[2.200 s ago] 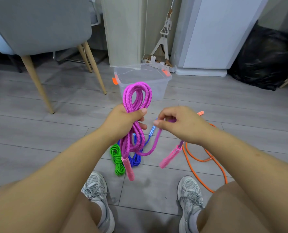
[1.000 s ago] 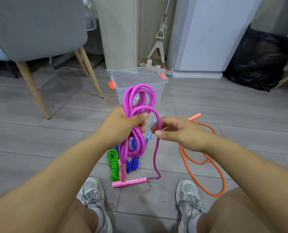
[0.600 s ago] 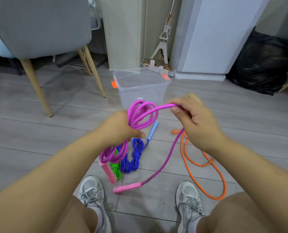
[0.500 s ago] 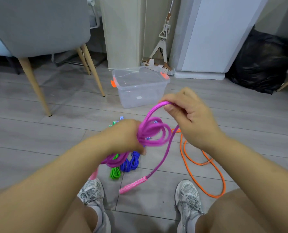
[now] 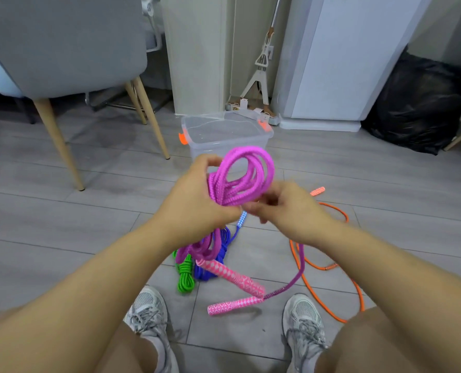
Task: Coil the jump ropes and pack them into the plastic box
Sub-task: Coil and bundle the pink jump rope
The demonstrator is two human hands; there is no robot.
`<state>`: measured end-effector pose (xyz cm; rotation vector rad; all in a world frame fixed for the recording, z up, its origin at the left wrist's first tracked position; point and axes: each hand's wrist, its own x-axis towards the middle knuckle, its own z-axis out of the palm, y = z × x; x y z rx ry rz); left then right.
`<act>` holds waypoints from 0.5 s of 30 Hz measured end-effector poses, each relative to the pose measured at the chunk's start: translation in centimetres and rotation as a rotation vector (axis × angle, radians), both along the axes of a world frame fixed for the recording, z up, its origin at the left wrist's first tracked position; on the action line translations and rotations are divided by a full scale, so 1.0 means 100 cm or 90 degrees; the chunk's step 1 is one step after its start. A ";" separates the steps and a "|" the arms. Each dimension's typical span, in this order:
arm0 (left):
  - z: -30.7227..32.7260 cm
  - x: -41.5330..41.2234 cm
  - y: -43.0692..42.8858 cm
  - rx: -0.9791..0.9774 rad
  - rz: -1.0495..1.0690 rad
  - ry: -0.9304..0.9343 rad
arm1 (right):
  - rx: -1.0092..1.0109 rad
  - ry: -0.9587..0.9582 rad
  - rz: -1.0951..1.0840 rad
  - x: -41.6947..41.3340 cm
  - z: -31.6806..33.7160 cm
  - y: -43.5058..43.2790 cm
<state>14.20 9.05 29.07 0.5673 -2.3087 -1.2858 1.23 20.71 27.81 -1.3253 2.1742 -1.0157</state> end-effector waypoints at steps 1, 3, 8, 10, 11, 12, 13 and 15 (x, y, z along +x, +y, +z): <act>-0.001 -0.001 -0.001 0.002 0.004 0.012 | 0.023 0.010 0.013 0.005 -0.001 0.001; -0.001 -0.003 -0.001 0.001 -0.004 0.016 | 0.042 0.053 0.030 0.010 0.000 0.004; 0.003 -0.004 0.003 0.058 -0.028 0.046 | 0.015 0.047 -0.030 0.001 0.000 0.009; 0.002 -0.005 0.002 0.069 -0.018 0.044 | -0.009 0.060 -0.041 0.000 -0.002 0.010; 0.001 -0.006 0.000 0.068 -0.015 0.040 | -0.021 0.074 -0.043 0.001 -0.003 0.010; 0.000 -0.006 -0.001 0.067 -0.012 0.033 | -0.032 0.085 -0.044 0.002 -0.004 0.010; 0.000 -0.006 -0.002 0.072 -0.010 0.028 | -0.042 0.092 -0.041 0.002 -0.005 0.011; -0.001 -0.006 -0.005 0.086 0.000 0.020 | -0.051 0.103 -0.021 0.003 -0.006 0.011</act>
